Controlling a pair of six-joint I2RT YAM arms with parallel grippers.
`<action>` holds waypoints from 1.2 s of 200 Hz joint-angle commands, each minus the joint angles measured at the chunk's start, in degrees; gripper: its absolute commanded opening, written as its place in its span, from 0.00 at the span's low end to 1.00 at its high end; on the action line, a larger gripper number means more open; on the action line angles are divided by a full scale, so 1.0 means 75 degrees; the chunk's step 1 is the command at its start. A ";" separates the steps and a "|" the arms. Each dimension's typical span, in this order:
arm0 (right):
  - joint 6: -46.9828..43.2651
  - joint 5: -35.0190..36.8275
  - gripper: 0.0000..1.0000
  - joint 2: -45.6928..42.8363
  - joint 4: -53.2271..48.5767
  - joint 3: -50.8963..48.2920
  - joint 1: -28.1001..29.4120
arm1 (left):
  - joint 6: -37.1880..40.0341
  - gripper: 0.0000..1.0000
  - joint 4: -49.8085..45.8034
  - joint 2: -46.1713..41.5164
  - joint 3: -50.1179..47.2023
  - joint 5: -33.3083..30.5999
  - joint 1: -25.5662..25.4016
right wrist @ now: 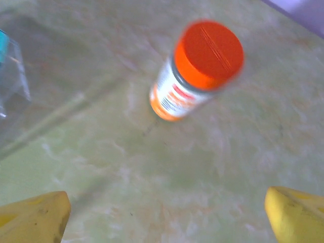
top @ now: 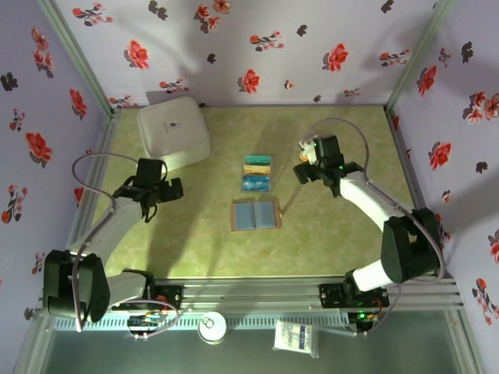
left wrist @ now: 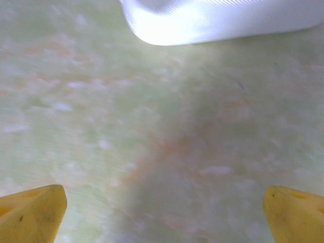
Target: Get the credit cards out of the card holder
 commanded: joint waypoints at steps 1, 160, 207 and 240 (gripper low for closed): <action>0.0810 0.0951 0.99 -0.0416 0.1157 -0.0799 -0.0260 | 0.0923 1.00 0.1230 -0.0235 -0.0562 -0.1480 0.0067; 0.2286 0.0524 0.99 0.0473 0.8096 -0.4221 -0.1915 | 0.1615 1.00 0.9231 0.1629 -0.2863 0.1756 0.2536; 0.2528 -0.0037 0.99 0.0922 0.8619 -0.4291 -0.2252 | 0.1828 1.00 0.8921 0.1912 -0.2546 0.2414 0.2590; 0.2501 -0.0068 0.99 0.0881 0.8412 -0.4231 -0.2253 | 0.2005 1.00 0.8901 0.2039 -0.2461 0.2747 0.2536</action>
